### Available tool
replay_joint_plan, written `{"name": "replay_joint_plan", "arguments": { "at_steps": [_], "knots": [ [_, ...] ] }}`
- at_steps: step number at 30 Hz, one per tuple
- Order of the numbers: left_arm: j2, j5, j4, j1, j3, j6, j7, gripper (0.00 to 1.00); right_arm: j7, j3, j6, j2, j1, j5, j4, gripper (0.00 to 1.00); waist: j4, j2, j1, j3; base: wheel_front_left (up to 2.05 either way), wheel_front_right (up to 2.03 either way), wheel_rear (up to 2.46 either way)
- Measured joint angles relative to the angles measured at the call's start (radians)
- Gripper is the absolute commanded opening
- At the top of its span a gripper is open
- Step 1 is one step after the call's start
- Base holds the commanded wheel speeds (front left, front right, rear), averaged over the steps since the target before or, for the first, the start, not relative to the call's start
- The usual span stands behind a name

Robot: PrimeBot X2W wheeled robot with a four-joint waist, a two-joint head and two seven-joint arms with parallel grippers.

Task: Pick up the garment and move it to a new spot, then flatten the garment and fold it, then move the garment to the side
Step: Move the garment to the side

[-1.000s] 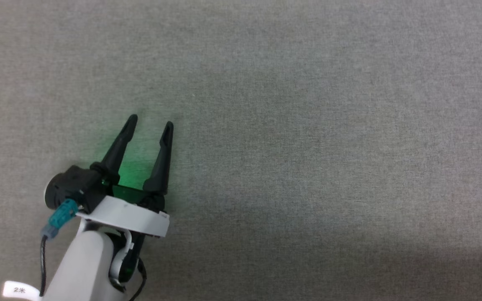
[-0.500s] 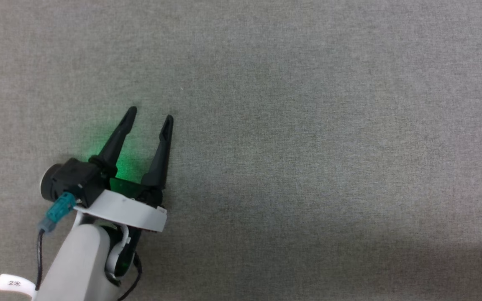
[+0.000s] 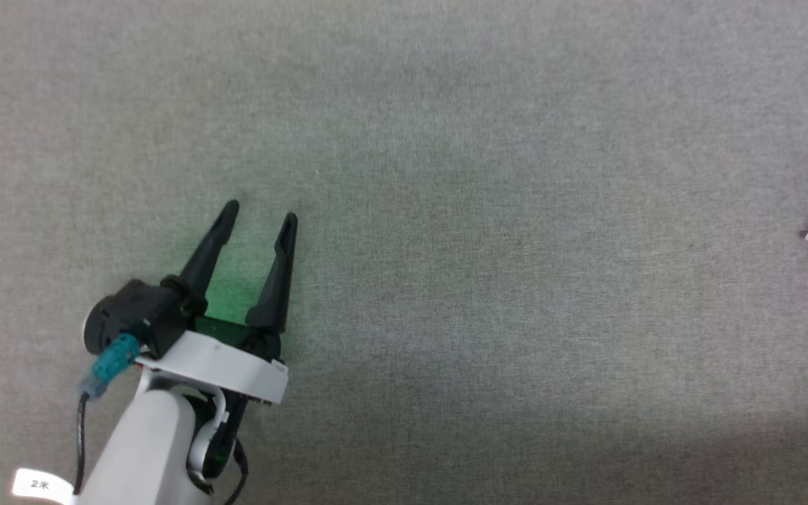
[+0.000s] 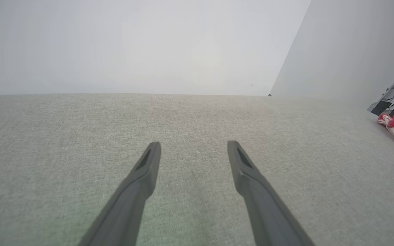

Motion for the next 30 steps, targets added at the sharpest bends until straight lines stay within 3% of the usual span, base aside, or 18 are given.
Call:
{"name": "replay_joint_plan", "arguments": {
  "at_steps": [10, 16, 24, 30],
  "knots": [
    [-0.031, -0.004, 0.016, 0.059, 0.015, 0.000, 0.000, 1.00, -0.088, 0.041, 0.000, -0.013, 0.002, 0.048, -0.066, 1.00, -0.006, 0.0000, 0.0000, -0.108, 0.00, 0.00, 0.00],
    [-0.052, -0.003, 0.019, 0.103, 0.030, 0.000, 0.000, 1.00, -0.234, 0.141, 0.001, -0.041, 0.067, 0.139, -0.145, 1.00, -0.009, 0.0000, 0.0000, -0.181, 0.00, 0.00, 0.00],
    [-0.073, 0.000, 0.021, 0.173, 0.081, 0.000, 0.000, 1.00, -0.613, 0.266, 0.001, -0.051, 0.187, 0.172, -0.268, 1.00, -0.007, 0.0000, 0.0000, -0.285, 0.00, 0.00, 0.00],
    [-0.095, 0.002, 0.010, 0.245, 0.143, 0.000, 0.000, 1.00, -0.908, 0.300, 0.001, -0.004, 0.281, 0.078, -0.303, 1.00, 0.000, 0.0000, 0.0000, -0.367, 0.00, 0.00, 0.00]
  ]
}}
